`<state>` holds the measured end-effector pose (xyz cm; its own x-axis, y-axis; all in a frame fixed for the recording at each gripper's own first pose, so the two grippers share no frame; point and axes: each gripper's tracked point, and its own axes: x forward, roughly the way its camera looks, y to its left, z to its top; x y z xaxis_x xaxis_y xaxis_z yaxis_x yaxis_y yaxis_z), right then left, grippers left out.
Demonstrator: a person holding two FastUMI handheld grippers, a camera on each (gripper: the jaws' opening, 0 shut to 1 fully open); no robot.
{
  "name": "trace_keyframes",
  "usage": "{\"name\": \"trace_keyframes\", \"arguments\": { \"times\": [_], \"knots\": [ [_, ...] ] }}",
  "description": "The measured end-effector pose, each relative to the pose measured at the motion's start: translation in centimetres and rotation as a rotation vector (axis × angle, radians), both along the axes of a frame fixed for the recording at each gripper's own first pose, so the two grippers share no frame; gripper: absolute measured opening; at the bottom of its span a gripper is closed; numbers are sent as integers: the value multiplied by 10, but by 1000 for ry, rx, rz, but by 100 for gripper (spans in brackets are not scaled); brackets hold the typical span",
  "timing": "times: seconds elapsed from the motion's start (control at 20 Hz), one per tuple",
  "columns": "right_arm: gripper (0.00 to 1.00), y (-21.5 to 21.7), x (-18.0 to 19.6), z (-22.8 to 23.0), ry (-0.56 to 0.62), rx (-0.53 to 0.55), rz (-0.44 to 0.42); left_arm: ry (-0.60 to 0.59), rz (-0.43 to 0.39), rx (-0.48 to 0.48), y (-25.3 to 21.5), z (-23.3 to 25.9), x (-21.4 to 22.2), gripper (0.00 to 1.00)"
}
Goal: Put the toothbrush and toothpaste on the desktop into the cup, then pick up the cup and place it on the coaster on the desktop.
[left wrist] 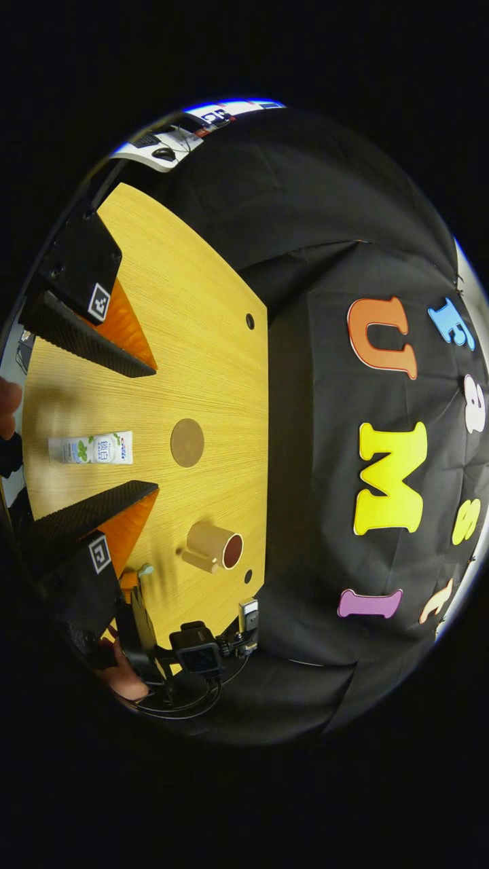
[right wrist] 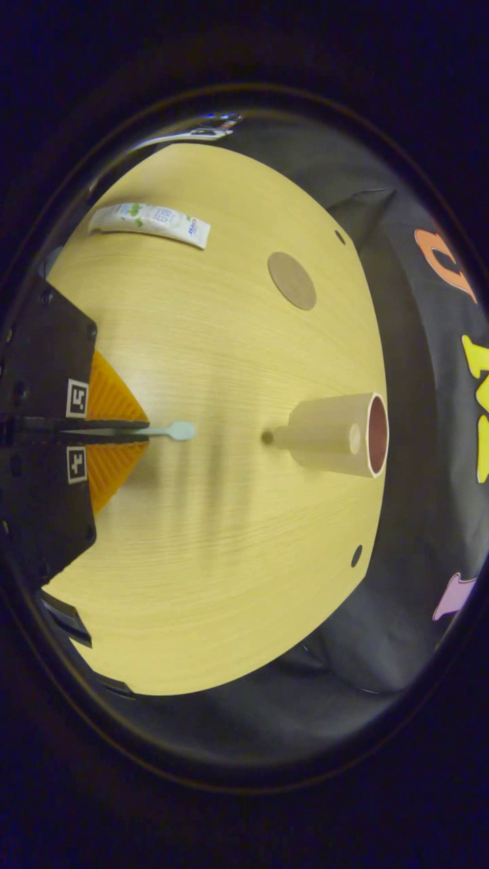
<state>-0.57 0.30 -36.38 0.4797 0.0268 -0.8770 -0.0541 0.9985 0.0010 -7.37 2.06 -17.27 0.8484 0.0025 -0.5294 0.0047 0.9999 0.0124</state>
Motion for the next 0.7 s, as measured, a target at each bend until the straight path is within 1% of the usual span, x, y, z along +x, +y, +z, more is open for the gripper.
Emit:
{"name": "trace_keyframes", "arguments": {
  "times": [0.3,0.5,0.7],
  "knots": [
    [0,-2,-3,19,-26,42,-34,48,-29,-14,-6,-15,-6,98],
    [0,-5,-1,47,-74,82,-58,93,-60,-29,-18,-49,-6,98],
    [0,-8,-3,74,-129,106,-57,159,-70,-41,-25,-90,-13,98]
  ]
}}
